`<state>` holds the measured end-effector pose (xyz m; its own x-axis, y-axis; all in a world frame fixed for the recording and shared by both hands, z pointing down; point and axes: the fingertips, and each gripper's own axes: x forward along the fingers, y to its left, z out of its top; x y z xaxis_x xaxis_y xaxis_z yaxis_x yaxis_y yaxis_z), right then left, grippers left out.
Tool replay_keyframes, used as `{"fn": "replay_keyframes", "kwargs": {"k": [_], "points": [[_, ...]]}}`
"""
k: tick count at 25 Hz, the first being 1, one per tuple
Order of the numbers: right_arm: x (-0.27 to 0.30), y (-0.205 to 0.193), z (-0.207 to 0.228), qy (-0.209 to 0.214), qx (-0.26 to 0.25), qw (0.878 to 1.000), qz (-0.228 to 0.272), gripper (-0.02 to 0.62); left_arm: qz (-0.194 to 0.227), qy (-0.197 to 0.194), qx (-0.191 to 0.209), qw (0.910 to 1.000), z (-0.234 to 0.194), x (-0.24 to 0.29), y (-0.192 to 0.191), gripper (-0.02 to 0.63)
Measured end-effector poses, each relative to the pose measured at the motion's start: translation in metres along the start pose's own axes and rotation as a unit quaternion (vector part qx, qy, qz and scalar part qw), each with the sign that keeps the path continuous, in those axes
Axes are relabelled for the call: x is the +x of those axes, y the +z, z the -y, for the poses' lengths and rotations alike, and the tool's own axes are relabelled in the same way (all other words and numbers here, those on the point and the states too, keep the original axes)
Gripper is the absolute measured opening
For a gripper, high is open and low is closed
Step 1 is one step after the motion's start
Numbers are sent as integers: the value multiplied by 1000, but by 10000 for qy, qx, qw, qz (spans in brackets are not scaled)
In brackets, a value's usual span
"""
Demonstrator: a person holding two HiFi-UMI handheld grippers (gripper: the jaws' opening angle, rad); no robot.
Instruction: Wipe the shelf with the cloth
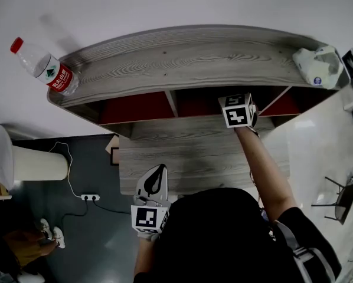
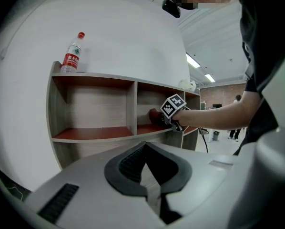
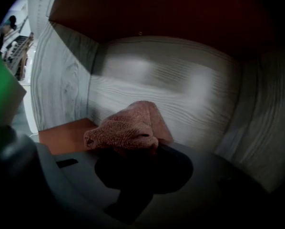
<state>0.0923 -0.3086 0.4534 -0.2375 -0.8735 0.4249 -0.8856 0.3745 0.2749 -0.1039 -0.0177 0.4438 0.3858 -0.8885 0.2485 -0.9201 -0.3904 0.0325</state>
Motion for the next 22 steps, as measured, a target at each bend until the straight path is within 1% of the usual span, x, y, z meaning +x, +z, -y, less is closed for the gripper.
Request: {"fn": "replay_keyframes", "kwargs": {"k": [2, 5, 8, 11, 14, 17, 22], "points": [[-1, -7, 9, -137, 176, 9997, -110, 61, -8, -68, 20, 10000, 3, 2, 1, 0], [-3, -13, 22, -388, 301, 9983, -320, 61, -5, -124, 52, 9999, 5, 4, 3, 0], [-5, -16, 31, -463, 713, 9956, -401, 61, 4, -121, 68, 9999, 4, 3, 4, 0], [-8, -19, 43, -661, 1147, 9904, -394, 61, 6, -96, 58, 9999, 2, 0, 4, 0], [-16, -19, 54, -824, 1474, 9853, -269, 61, 2, -67, 13, 10000, -1, -4, 3, 0], [-23, -18, 52, -729, 1560, 9848, -211, 61, -9, -72, -42, 10000, -3, -7, 1, 0], [-47, -12, 34, -352, 1533, 9875, -40, 61, -32, -256, -72, 9996, 3, 1, 1, 0]]}}
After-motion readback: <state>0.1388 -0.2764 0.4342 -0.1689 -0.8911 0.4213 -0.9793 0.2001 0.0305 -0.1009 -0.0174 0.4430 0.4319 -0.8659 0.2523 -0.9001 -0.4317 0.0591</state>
